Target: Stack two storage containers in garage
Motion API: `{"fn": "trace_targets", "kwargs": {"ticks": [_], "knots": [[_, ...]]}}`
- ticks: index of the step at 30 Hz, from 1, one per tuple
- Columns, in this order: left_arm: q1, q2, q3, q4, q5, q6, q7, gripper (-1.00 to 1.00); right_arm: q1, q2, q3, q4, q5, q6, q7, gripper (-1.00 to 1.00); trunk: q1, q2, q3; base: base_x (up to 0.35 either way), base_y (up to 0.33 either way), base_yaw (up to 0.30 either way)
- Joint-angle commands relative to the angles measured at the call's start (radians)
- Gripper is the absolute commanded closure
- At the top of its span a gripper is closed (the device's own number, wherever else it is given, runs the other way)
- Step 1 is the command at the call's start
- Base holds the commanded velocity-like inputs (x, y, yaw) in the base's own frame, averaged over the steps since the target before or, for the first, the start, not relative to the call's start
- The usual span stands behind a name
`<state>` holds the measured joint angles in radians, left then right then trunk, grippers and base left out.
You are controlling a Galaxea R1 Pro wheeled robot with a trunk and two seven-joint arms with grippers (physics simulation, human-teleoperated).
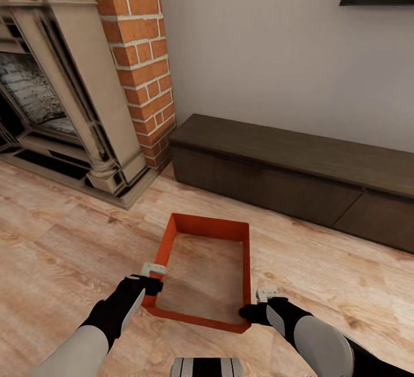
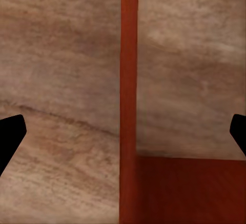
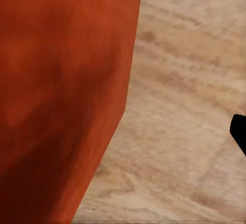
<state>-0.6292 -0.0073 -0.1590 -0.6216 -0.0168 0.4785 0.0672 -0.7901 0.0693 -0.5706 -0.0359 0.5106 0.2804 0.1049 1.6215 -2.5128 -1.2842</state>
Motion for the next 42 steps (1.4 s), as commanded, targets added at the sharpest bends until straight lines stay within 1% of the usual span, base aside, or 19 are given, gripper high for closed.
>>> {"fn": "trace_targets", "kwargs": {"ticks": [1,6,12,16,27,28,30,31,42], "knots": [[0.000,0.000,-0.004,-0.001,-0.002,0.005,0.004,-1.00,0.008,0.001,-0.011,-0.007,0.020,-0.007,0.006,-1.00,0.003,0.000,-0.005,0.000,0.000,0.000],[-0.001,-0.004,-0.006,-0.001,-0.002,0.005,0.005,-1.00,0.008,0.001,-0.011,-0.007,0.020,-0.007,0.006,-1.00,0.006,-0.001,-0.024,0.000,0.000,0.000],[0.000,-0.007,-0.006,-0.001,-0.002,0.005,0.005,-1.00,0.008,0.002,-0.011,-0.007,0.020,-0.007,0.006,-1.00,0.006,-0.001,-0.024,0.000,0.000,0.000],[0.000,-0.013,-0.007,-0.001,-0.002,0.006,0.005,-1.00,0.008,0.001,-0.012,-0.007,0.020,-0.018,0.006,-1.00,0.006,-0.001,-0.024,0.000,0.000,0.000],[0.000,-0.014,-0.005,-0.001,-0.002,0.006,0.005,-1.00,0.008,0.001,-0.014,-0.008,0.020,-0.035,0.004,-1.00,0.006,-0.001,-0.024,0.000,0.000,0.000],[0.000,-0.014,-0.005,-0.001,-0.002,0.006,0.005,1.00,0.008,0.001,-0.014,-0.008,0.019,-0.035,0.004,-1.00,0.006,-0.001,-0.024,0.000,0.000,0.000],[0.000,-0.014,-0.005,-0.001,-0.002,0.006,0.006,1.00,0.008,0.001,-0.014,-0.008,0.019,-0.036,0.004,-1.00,0.006,-0.001,-0.024,0.000,0.000,0.000],[0.000,-0.014,-0.005,-0.001,-0.002,0.006,0.006,1.00,0.008,0.002,-0.014,-0.008,0.019,-0.035,0.003,1.00,0.006,-0.001,-0.024,0.000,0.000,0.000],[0.000,-0.014,-0.004,-0.001,-0.002,0.006,0.006,1.00,0.008,0.001,-0.015,-0.009,0.019,-0.035,0.002,1.00,0.006,-0.001,-0.024,0.000,0.000,0.000]]}}
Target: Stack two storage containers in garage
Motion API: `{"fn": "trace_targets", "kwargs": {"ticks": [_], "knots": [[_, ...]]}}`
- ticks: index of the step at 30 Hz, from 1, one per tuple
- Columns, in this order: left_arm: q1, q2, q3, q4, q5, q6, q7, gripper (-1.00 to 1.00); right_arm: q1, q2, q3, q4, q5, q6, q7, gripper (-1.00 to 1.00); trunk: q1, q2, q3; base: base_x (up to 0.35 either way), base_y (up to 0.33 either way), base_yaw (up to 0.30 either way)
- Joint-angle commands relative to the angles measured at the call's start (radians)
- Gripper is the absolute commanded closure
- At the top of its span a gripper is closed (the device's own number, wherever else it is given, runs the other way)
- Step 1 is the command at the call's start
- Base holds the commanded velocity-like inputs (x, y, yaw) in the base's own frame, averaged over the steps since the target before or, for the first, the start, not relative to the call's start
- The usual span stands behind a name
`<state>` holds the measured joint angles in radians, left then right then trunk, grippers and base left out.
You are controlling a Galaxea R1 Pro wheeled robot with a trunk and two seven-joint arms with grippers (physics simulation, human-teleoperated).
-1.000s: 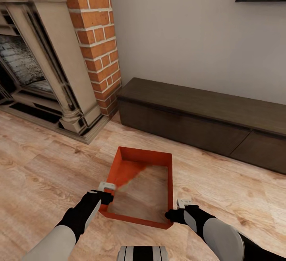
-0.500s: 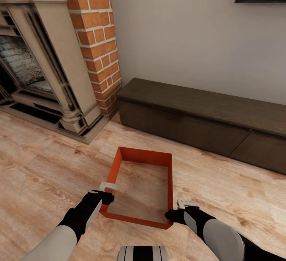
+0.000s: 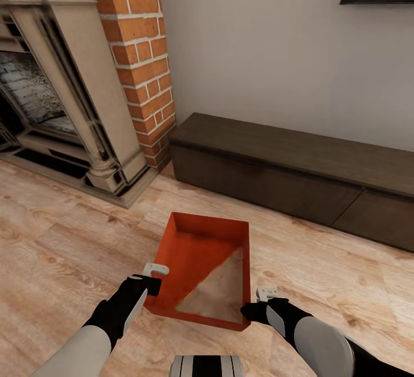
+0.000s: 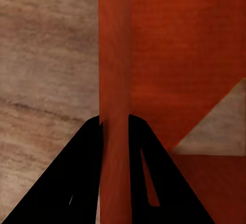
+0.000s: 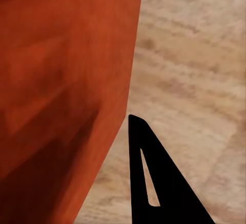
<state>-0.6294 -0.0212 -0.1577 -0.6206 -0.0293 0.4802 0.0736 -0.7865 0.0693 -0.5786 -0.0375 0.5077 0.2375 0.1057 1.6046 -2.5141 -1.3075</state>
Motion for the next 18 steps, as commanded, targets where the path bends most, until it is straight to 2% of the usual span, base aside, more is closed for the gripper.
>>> {"fn": "trace_targets", "kwargs": {"ticks": [1,16,18], "knots": [[0.000,0.000,-0.005,-0.002,0.011,0.004,0.000,1.00,0.004,0.001,-0.007,-0.007,0.022,0.008,0.002,1.00,0.022,0.000,-0.001,0.000,0.000,0.000],[0.000,0.000,-0.006,-0.002,0.012,0.006,0.000,1.00,0.004,0.002,-0.007,-0.007,0.022,0.008,0.002,1.00,0.022,0.000,-0.001,0.000,0.000,0.000],[0.000,-0.001,-0.006,-0.002,0.012,0.006,0.000,1.00,0.004,0.003,-0.006,-0.007,0.022,0.008,0.002,1.00,0.021,0.001,0.007,0.000,0.000,0.000]]}}
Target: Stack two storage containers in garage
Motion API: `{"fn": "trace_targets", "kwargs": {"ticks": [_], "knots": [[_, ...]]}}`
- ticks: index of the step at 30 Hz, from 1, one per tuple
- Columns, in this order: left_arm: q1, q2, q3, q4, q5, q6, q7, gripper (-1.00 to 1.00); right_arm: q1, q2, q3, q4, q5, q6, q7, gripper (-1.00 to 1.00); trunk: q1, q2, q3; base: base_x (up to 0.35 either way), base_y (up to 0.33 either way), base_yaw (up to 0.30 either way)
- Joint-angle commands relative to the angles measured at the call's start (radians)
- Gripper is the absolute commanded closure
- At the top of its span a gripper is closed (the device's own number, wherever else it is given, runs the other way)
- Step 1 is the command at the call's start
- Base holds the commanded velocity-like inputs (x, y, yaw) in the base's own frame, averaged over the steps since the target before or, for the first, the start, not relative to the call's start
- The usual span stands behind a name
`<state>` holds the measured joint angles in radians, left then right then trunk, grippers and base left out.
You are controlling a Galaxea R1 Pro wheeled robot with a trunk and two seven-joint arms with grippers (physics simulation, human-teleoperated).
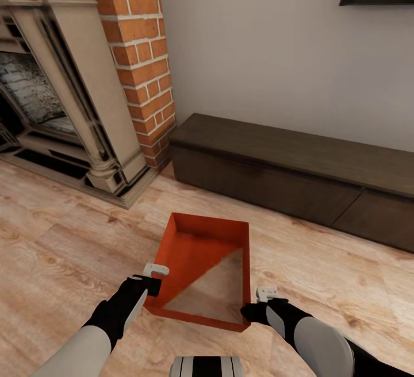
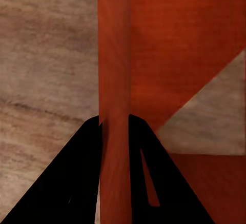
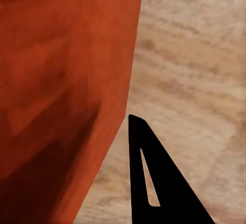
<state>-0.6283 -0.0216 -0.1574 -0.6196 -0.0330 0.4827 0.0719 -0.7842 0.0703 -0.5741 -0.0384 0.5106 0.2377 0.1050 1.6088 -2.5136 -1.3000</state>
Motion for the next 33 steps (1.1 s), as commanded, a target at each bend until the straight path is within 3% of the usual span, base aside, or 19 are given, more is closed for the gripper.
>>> {"fn": "trace_targets", "kwargs": {"ticks": [1,33], "knots": [[-0.001,0.000,-0.006,-0.003,0.016,0.004,0.002,1.00,0.002,0.002,-0.011,-0.006,0.019,0.008,0.002,1.00,0.017,0.000,0.003,0.000,0.000,0.000],[-0.001,-0.009,-0.007,-0.002,0.018,0.012,0.000,1.00,0.002,0.002,-0.008,-0.004,0.021,0.008,0.003,1.00,0.002,0.008,0.127,0.000,0.000,0.000]]}}
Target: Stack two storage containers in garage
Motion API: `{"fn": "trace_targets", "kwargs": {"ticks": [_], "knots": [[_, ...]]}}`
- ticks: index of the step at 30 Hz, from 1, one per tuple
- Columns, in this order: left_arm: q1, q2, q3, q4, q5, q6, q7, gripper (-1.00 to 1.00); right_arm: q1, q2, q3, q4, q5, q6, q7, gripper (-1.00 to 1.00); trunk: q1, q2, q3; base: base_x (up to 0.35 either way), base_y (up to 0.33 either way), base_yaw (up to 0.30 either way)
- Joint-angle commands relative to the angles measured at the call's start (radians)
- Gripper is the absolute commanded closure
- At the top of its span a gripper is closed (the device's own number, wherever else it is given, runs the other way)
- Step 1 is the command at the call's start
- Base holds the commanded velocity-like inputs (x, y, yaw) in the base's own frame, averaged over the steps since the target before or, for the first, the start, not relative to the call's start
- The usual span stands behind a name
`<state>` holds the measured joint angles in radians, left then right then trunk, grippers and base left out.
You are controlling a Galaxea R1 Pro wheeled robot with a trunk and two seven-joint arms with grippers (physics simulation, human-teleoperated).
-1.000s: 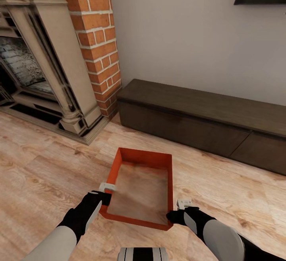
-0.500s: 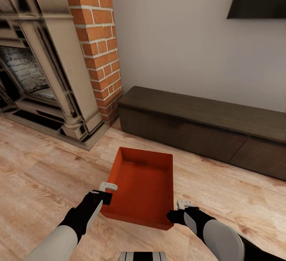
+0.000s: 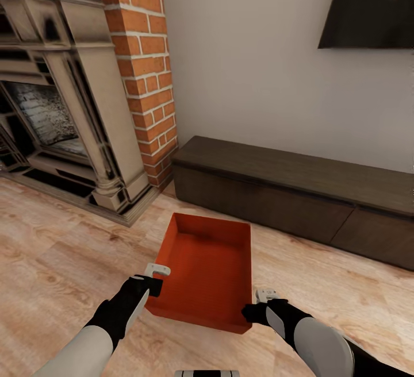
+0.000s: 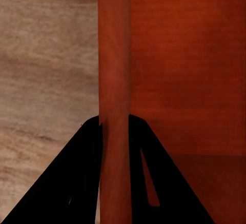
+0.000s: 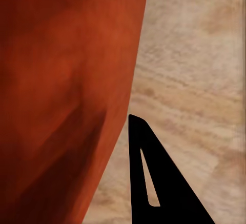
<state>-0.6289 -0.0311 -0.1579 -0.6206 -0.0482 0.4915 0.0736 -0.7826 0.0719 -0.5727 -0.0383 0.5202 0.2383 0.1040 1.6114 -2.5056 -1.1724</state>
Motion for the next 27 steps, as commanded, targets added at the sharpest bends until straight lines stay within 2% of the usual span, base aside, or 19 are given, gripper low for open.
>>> {"fn": "trace_targets", "kwargs": {"ticks": [1,25,27], "knots": [[0.000,0.000,-0.006,-0.001,0.033,0.003,-0.002,1.00,0.000,0.000,-0.010,-0.005,0.012,0.007,0.004,1.00,-0.001,0.000,0.003,0.000,0.000,0.000],[0.000,-0.001,-0.006,-0.001,0.033,0.007,-0.002,1.00,0.000,0.000,-0.010,-0.005,0.012,0.006,0.004,1.00,-0.011,0.006,0.096,0.000,0.000,0.000],[0.000,-0.001,-0.006,0.000,0.033,0.007,-0.002,1.00,0.000,0.000,-0.010,-0.005,0.012,0.006,0.005,1.00,-0.019,0.020,0.102,0.000,0.000,0.000]]}}
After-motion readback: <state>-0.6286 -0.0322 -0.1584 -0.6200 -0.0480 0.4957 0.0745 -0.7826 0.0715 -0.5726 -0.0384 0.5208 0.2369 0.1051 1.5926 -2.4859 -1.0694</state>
